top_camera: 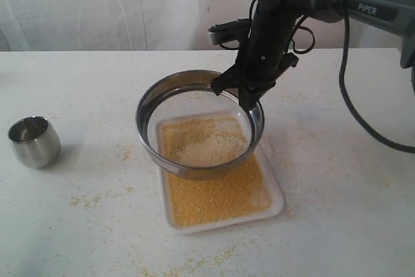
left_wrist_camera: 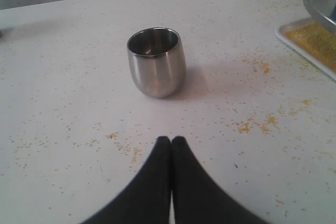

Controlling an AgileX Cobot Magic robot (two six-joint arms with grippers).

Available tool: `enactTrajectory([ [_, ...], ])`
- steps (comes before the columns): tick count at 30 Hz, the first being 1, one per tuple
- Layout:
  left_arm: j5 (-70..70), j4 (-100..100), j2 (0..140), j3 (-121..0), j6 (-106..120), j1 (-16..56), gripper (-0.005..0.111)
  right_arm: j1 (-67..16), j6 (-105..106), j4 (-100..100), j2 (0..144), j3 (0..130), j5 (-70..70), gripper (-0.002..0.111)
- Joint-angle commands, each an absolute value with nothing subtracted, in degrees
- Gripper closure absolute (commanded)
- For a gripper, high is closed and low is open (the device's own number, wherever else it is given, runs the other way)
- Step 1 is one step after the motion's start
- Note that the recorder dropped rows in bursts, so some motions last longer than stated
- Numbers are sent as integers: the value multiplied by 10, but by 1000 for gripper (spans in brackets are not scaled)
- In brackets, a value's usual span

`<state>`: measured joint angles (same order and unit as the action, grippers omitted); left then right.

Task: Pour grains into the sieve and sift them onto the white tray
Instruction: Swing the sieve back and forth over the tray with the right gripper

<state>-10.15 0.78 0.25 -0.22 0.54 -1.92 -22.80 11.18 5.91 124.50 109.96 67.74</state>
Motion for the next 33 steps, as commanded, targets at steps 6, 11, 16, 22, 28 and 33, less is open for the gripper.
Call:
enactTrajectory([
  [6, -100, 15, 0, 0, 5, -20, 107, -229, 122, 86, 1234, 1102, 690, 108],
  [11, -100, 15, 0, 0, 5, -20, 107, -233, 76, 0, 1235, 1102, 666, 108],
  [16, -100, 15, 0, 0, 5, -20, 107, -236, 292, 151, 1232, 1094, 700, 108],
  [22, -100, 15, 0, 0, 5, -20, 107, -230, 145, 58, 1232, 1093, 698, 108],
  [28, -100, 15, 0, 0, 5, -20, 107, -227, 136, 55, 1237, 1079, 700, 108],
  [33, -100, 15, 0, 0, 5, -20, 107, -229, 210, 77, 1224, 1055, 700, 108],
])
